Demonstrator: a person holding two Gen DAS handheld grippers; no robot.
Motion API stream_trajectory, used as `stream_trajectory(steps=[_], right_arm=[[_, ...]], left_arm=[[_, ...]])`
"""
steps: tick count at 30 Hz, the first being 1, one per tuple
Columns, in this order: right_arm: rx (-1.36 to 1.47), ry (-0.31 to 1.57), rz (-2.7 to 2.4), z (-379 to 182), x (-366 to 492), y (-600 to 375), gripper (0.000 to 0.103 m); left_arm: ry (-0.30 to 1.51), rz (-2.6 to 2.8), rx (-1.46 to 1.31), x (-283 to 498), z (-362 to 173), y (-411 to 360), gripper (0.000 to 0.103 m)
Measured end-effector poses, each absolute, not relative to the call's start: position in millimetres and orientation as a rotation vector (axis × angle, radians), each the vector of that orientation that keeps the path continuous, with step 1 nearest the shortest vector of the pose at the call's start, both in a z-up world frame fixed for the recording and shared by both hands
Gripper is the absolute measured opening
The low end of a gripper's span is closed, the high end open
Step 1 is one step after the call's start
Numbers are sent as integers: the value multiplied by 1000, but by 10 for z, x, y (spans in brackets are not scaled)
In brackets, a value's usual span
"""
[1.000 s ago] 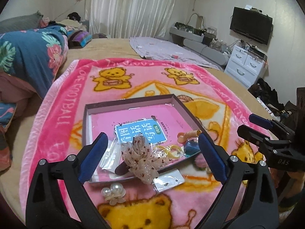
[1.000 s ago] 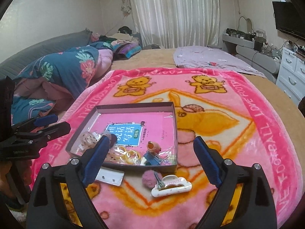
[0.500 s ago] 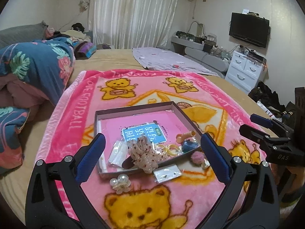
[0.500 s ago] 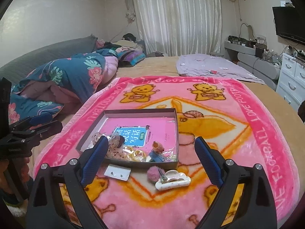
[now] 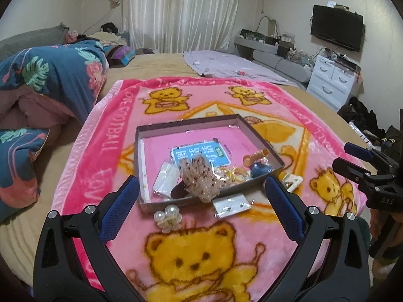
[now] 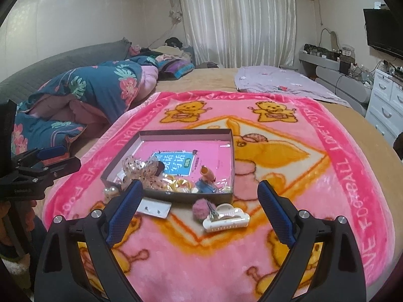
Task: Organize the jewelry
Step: 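Withdraw both tools from the box toward the remaining clips, then grasp the bagged white earring card with the left tool while the right tool grasps the white cloud claw clip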
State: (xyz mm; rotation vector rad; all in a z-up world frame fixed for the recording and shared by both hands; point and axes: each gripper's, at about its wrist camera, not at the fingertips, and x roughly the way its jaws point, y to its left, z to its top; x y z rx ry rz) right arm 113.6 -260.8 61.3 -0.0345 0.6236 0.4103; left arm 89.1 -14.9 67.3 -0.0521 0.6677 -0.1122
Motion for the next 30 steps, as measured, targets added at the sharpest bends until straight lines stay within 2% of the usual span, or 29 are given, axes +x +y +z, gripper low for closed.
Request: stream_trajectory(steps=[14, 30], right_arm=[[-63, 718, 368, 192, 1216, -2772, 94], [-106, 874, 406, -496, 1615, -2703, 94]], left_arm=[[758, -107, -28, 957, 365, -250, 93], [933, -195, -76, 1178, -292, -495, 93]])
